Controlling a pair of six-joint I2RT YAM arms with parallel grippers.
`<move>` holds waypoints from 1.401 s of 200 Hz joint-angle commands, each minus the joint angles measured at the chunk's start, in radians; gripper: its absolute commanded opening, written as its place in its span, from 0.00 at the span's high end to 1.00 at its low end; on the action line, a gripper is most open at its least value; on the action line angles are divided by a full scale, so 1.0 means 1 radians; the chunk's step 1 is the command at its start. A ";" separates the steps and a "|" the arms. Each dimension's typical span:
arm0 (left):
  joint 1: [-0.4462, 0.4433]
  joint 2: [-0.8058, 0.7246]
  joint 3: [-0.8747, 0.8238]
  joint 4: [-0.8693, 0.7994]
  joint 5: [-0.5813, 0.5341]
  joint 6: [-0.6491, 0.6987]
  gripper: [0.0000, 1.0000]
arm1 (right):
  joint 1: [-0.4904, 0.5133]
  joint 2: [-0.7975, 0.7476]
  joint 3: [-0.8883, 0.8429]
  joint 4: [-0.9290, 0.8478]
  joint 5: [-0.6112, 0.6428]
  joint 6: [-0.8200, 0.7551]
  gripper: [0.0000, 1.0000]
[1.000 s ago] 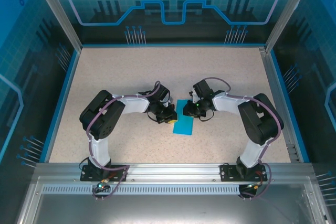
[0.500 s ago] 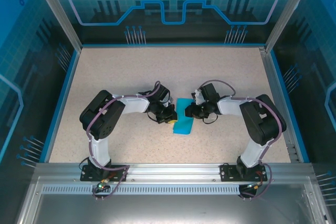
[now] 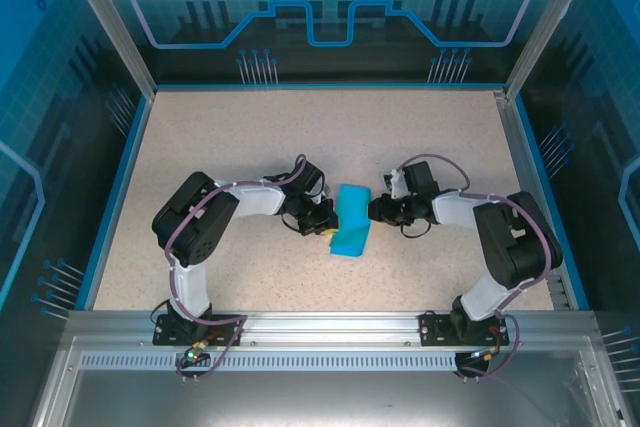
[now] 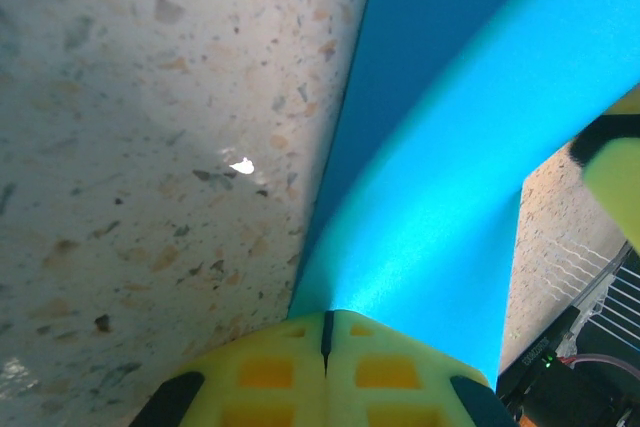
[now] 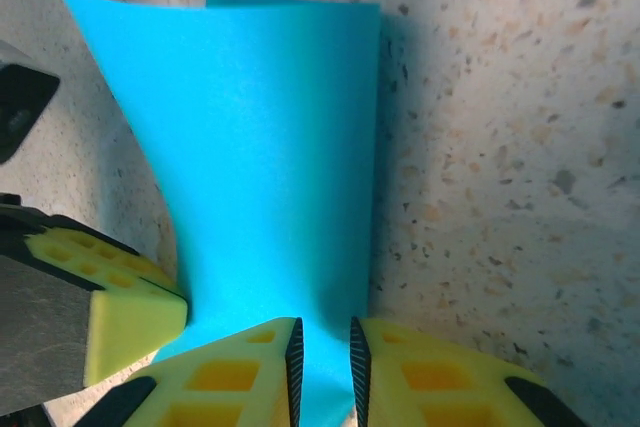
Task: Fold a paper plane with a square sheet of paper (pick it up from the middle)
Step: First fold in half a square sheet of paper at the center of the table.
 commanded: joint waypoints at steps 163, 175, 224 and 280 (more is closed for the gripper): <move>-0.028 0.114 -0.075 -0.167 -0.188 -0.011 0.96 | 0.034 0.192 0.141 0.024 0.064 0.055 0.78; -0.027 0.115 -0.079 -0.164 -0.186 -0.011 0.96 | 0.022 0.202 0.142 0.031 0.073 0.061 0.78; -0.028 0.123 -0.089 -0.158 -0.187 -0.009 0.96 | -0.018 0.193 0.152 0.073 0.132 0.152 0.78; -0.027 0.123 -0.083 -0.158 -0.185 -0.007 0.96 | 0.034 0.160 0.243 0.083 0.100 0.161 0.78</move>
